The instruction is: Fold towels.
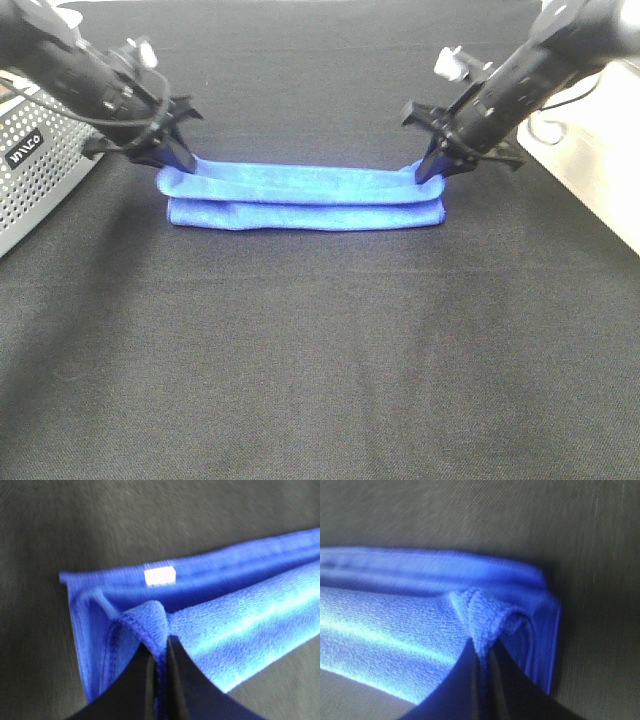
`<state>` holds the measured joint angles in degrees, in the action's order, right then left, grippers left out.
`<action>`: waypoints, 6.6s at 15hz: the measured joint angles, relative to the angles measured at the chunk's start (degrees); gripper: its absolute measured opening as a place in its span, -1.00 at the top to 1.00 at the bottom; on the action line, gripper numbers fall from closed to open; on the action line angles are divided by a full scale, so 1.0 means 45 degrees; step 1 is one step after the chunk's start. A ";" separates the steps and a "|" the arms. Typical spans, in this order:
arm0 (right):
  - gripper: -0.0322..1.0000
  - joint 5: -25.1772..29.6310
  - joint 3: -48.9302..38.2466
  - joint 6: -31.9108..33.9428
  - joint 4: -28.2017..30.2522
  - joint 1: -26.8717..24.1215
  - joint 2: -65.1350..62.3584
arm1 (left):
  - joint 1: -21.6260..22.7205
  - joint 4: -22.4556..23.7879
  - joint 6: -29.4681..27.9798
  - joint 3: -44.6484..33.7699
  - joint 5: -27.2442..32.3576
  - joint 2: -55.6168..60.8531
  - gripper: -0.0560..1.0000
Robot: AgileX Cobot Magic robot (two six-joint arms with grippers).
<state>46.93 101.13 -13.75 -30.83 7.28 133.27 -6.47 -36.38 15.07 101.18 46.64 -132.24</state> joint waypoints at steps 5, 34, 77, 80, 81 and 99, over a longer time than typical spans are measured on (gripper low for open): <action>0.47 0.0127 0.0611 0.0624 0.0255 0.0000 0.0738 | 0.0000 0.0089 -0.0344 0.1006 0.0789 -0.1171 0.16; -0.79 0.1910 0.0815 0.0904 0.1681 0.0000 -0.0357 | -0.0115 0.2241 -0.2317 0.1401 0.1604 -0.1171 0.70; -0.75 0.2508 0.0713 -0.1974 -0.4787 0.1019 0.0688 | -0.0662 0.0140 -0.4724 0.7627 0.3272 -0.1681 -0.56; -0.75 0.2470 0.0713 -0.0917 -0.2992 0.0649 0.0547 | -0.0662 0.0140 -0.4698 0.7627 0.3310 -0.1681 -0.56; -0.75 0.2406 0.0713 -0.0433 -0.2254 0.0598 0.0484 | -0.0662 0.0140 -0.4698 0.7627 0.3310 -0.1681 -0.56; -0.73 0.4940 -0.0879 0.1757 0.3056 0.0573 -0.6710 | -0.0675 0.3705 -0.2330 0.5118 0.5067 0.4023 -0.56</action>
<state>69.16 97.17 -5.84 -17.07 9.85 103.08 -9.51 -19.71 4.58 124.22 69.44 -114.13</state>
